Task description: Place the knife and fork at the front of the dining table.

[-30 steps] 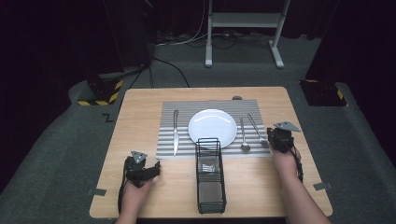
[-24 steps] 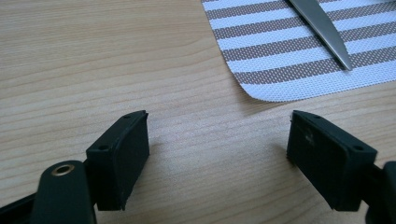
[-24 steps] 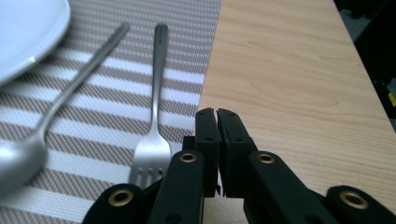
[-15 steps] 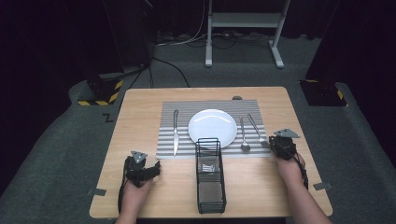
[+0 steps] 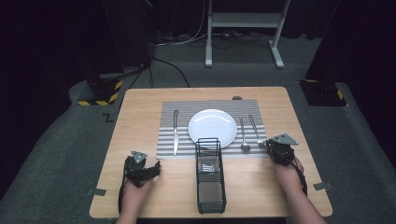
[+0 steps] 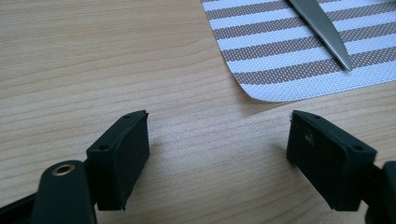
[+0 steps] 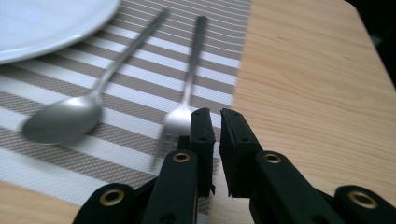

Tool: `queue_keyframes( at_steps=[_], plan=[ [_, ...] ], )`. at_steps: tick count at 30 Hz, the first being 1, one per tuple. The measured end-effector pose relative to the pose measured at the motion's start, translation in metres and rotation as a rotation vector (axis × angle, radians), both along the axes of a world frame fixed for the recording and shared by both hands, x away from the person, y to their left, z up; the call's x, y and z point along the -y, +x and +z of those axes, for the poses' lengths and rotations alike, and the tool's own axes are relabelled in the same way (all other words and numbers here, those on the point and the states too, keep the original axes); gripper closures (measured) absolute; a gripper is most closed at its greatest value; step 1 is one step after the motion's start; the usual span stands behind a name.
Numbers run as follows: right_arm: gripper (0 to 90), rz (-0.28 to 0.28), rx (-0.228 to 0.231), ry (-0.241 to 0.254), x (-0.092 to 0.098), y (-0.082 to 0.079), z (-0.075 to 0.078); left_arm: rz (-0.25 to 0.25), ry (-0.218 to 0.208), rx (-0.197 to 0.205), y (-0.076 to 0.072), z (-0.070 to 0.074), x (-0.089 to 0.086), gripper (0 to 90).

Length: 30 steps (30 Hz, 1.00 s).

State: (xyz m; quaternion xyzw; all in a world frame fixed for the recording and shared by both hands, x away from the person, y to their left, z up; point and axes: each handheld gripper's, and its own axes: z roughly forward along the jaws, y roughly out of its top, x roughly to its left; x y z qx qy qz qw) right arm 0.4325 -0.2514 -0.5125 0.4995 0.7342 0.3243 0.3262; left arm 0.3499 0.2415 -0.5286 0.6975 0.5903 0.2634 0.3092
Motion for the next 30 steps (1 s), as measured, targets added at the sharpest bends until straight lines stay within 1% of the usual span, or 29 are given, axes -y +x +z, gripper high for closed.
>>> queue_keyframes(
  at_steps=[2,4,9,12,15,18,19,21,22,24,27,30],
  plan=[
    [84.1,-0.016,-0.02,0.0,0.003,0.002,-0.004,0.0,0.0,0.0,0.0,0.0,0.0,21.1],
    [84.5,-0.004,-0.047,-0.01,0.003,0.002,-0.009,0.0,-0.001,0.0,0.0,0.0,0.0,21.0],
    [84.3,0.02,-0.034,-0.016,-0.002,-0.006,-0.01,0.0,0.0,0.0,0.0,0.0,0.0,21.0],
    [84.0,0.03,-0.032,0.0,-0.003,-0.011,-0.01,0.0,0.0,0.0,0.0,0.0,0.0,21.0],
    [82.5,0.039,-0.027,0.005,-0.005,-0.015,-0.009,0.0,0.0,0.0,0.0,0.0,0.0,21.0],
    [75.2,0.042,-0.018,0.012,-0.005,-0.02,-0.009,0.0,0.0,0.0,0.0,0.0,0.0,21.0],
    [70.8,0.037,-0.018,0.013,-0.005,-0.021,-0.009,0.0,0.0,0.0,0.0,0.0,0.0,21.0],
    [62.6,0.018,-0.002,0.002,-0.001,-0.026,-0.009,0.0,0.0,0.0,0.0,0.0,0.0,21.1],
    [59.0,0.008,-0.001,0.007,0.001,-0.028,-0.009,0.0,-0.001,0.0,0.0,0.0,0.0,21.2],
    [52.6,-0.01,-0.025,0.021,0.008,-0.03,-0.009,0.0,-0.001,0.0,0.0,0.0,0.0,21.2],
    [43.9,-0.019,-0.063,0.018,0.019,-0.037,-0.01,0.0,-0.002,0.0,-0.001,0.0,0.0,21.2],
    [36.4,-0.02,-0.1,0.067,0.034,-0.046,-0.01,0.004,-0.004,-0.001,-0.002,0.0,0.0,20.8]
  ],
)
